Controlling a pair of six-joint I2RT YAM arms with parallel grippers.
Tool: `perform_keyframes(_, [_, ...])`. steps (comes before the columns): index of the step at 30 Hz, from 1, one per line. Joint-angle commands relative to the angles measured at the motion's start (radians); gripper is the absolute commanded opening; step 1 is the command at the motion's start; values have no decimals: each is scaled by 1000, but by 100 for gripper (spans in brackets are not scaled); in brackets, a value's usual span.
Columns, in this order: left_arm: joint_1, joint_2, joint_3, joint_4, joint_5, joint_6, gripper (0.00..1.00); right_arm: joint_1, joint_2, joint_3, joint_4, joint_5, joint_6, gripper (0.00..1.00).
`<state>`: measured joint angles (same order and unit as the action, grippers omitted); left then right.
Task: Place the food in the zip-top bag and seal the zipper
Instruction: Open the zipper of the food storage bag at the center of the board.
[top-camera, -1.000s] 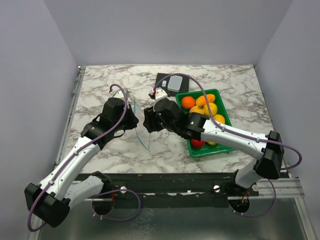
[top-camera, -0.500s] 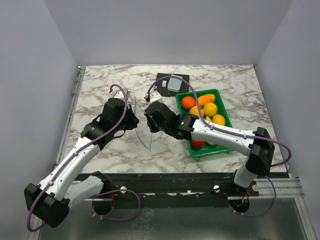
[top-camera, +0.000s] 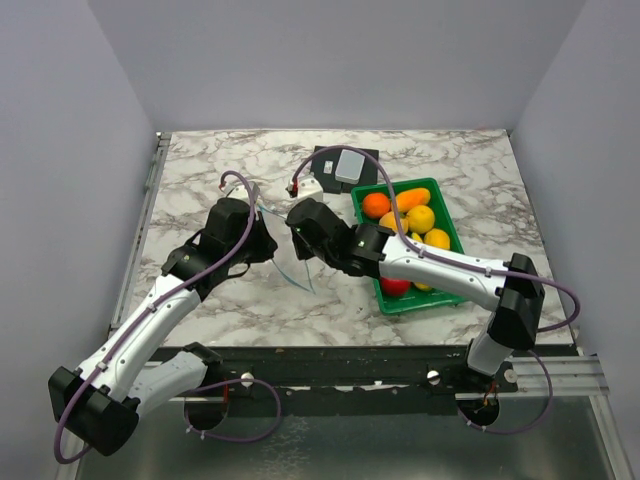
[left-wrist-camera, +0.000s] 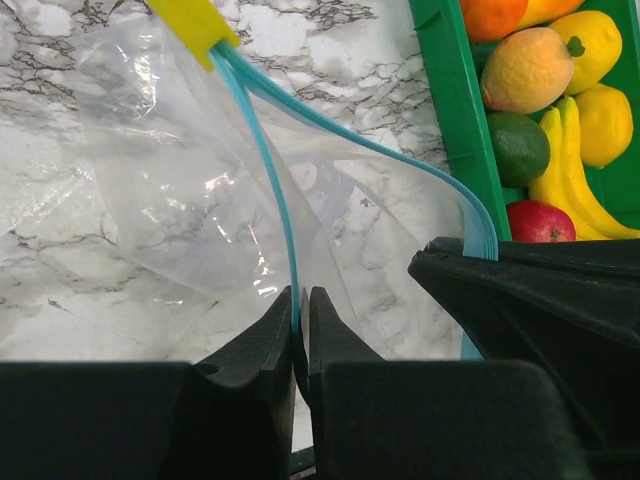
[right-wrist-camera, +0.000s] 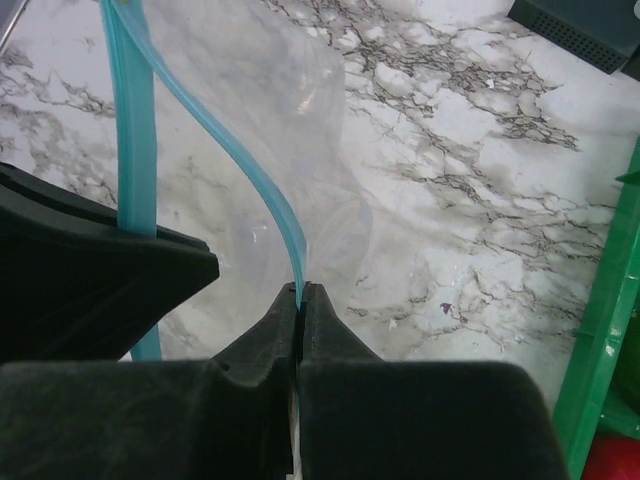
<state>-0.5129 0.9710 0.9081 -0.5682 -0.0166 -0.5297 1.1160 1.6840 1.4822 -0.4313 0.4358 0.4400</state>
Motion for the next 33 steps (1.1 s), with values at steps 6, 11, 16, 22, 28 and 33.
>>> perform_keyframes(6, [-6,-9,15,-60,-10,14,16,18,46,57,-18,82,-18,1])
perform_keyframes(11, [-6,-16,26,-71,-3,11,18,18,55,61,-17,100,-17,1])
perform_keyframes(16, [-6,-25,28,-81,2,5,20,19,71,70,-14,110,-9,1])
perform_keyframes(22, [-7,-33,28,-84,5,-7,23,19,89,83,-11,119,3,1])
perform_keyframes(28, [-8,-38,26,-88,-2,-12,25,20,94,84,-7,132,12,1])
perform_keyframes(33, [-8,-38,24,-92,-10,-12,12,19,91,78,-3,132,18,1])
